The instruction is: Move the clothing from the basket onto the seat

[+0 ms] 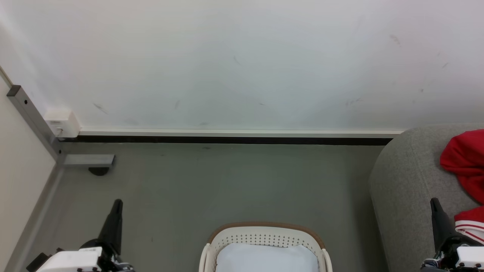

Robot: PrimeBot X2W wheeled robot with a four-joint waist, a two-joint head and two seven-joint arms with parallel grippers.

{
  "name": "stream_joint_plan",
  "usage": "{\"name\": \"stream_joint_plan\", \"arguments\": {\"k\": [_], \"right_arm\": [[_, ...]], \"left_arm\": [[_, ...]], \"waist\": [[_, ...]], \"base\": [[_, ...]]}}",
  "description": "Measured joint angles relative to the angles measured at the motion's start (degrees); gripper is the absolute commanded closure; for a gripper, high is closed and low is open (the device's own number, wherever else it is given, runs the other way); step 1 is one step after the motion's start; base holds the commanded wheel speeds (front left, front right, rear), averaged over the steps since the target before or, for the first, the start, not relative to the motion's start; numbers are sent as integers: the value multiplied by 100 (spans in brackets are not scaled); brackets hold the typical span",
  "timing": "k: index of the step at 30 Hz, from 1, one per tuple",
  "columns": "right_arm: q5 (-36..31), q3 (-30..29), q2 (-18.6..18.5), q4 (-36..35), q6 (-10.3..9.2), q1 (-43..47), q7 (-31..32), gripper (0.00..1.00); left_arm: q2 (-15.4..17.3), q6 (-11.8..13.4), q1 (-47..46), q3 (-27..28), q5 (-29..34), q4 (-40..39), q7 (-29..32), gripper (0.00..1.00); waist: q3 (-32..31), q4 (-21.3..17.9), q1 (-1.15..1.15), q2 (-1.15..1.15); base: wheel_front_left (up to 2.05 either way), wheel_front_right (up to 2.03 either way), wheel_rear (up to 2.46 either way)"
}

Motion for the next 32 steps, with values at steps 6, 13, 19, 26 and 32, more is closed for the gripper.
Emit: {"name": "stream_joint_plan", "arguments": {"k": [6, 13, 19, 26, 32], "right_arm": [[1, 9, -5, -1, 0, 0, -4, 100], [2, 19, -11, -2, 0, 0, -9, 100], [12, 26, -14, -3, 0, 0, -26, 100], [18, 36, -19, -4, 0, 0, -27, 100], [20, 44, -24, -4, 0, 0, -33, 100]], "left_arm": [[0, 0, -1, 0, -1, 0, 0, 100], [0, 0, -1, 0, -1, 0, 0, 100], [0, 0, -1, 0, -1, 0, 0, 100], [0, 0, -1, 0, -1, 0, 0, 100], [0, 0, -1, 0, -1, 0, 0, 100]], "waist": [[0, 0, 0, 0], [0, 0, 0, 0], [0, 0, 0, 0], [0, 0, 0, 0], [0, 0, 0, 0]], "base": [[0, 0, 0], [0, 0, 0], [0, 0, 0], [0, 0, 0], [0, 0, 0]]}}
